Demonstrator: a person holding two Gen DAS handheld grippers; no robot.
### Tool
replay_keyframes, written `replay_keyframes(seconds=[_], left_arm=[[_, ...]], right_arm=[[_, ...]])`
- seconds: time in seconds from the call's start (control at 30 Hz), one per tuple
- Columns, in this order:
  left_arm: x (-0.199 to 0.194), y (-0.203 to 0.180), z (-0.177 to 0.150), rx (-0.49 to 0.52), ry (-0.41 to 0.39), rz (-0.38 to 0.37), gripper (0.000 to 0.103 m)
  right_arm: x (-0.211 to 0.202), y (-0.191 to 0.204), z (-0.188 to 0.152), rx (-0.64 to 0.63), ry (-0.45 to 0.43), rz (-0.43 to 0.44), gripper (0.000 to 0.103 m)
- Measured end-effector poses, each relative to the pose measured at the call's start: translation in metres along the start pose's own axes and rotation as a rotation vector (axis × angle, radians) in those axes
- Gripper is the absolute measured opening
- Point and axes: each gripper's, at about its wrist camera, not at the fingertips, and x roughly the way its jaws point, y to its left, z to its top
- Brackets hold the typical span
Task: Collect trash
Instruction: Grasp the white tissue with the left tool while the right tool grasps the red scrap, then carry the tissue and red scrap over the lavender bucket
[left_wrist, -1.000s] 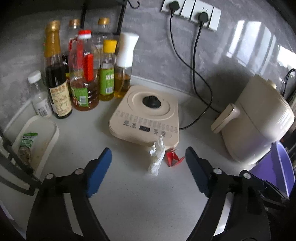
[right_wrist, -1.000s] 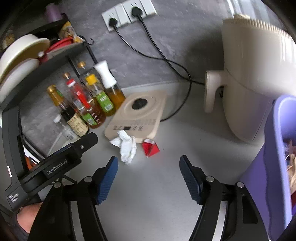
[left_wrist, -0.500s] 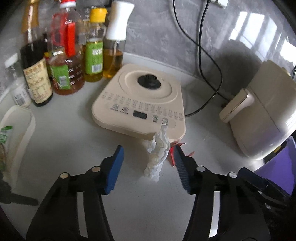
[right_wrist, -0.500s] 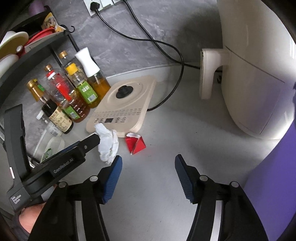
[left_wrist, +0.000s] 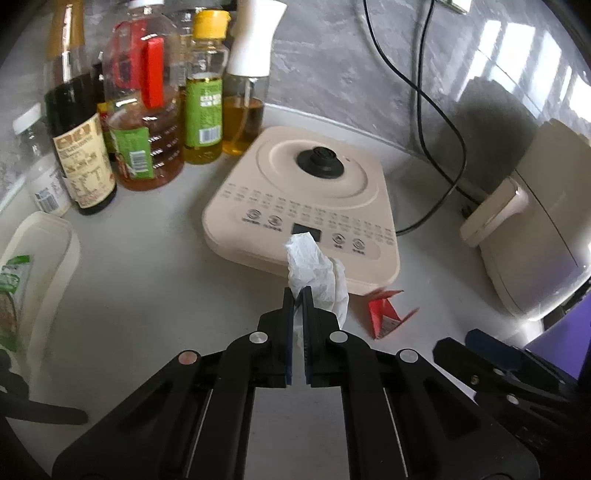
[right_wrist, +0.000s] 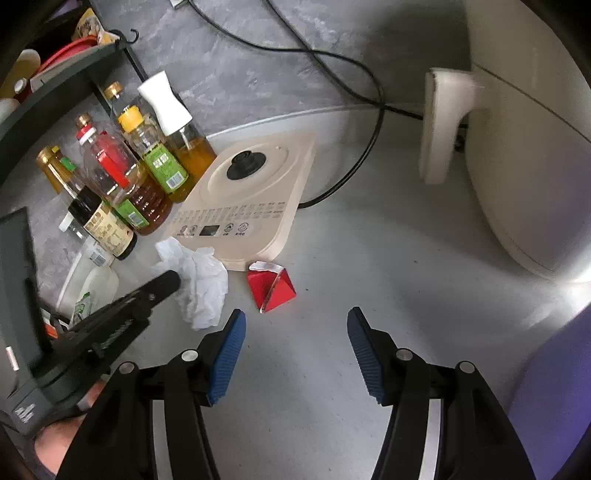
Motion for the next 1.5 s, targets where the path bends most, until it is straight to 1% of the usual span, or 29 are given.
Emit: replay_keyframes(seconds=[0.07,0.2,0.4,0.47,0.5,0.53,0.6,0.73,0.93,1.07,1.3,1.5], left_arm=[[-0.002,0.004,0.002,-0.004,-0.009,0.005,0.005],[-0.006,0.011,0.004,-0.012,-0.023,0.020,0.005],[-0.008,0.014,0.005,-0.012,-0.034,0.038,0.005],[-0.009,0.013,0.005,-0.008,-0.034,0.043,0.005],[-0.010,0.012,0.005,-0.005,-0.036,0.044,0.005],[-0.012,0.012,0.006,-0.002,-0.038,0.045,0.005],[-0.015,0.011,0.006,0.003,-0.043,0.046,0.005],[-0.024,0.008,0.009,0.004,-0.057,0.040,0.005],[-0.045,-0.003,0.014,0.016,-0.098,0.028,0.005],[-0.065,-0.012,0.017,0.036,-0.137,0.041,0.005],[-0.105,-0.028,0.021,0.066,-0.192,0.030,0.005],[-0.131,-0.039,0.021,0.079,-0.228,0.011,0.005]], right_arm=[[0.007,0.004,0.002,-0.003,0.009,0.013,0.055],[0.020,0.009,0.007,-0.002,0.031,0.028,0.049],[0.039,0.011,0.017,-0.012,0.030,0.032,0.047],[0.048,0.009,0.019,-0.012,0.040,0.033,0.034],[0.051,0.008,0.019,-0.014,0.049,0.038,0.016],[0.053,0.009,0.018,-0.018,0.062,0.041,0.015],[0.048,0.010,0.017,-0.029,0.048,0.031,0.014],[0.029,0.008,0.013,-0.022,0.021,0.043,0.014],[-0.015,0.008,0.010,-0.033,-0.048,0.047,0.013],[-0.043,0.008,0.009,-0.032,-0.098,0.044,0.014],[-0.096,0.011,0.007,-0.053,-0.172,0.071,0.014],[-0.136,0.013,0.007,-0.062,-0.244,0.078,0.014]])
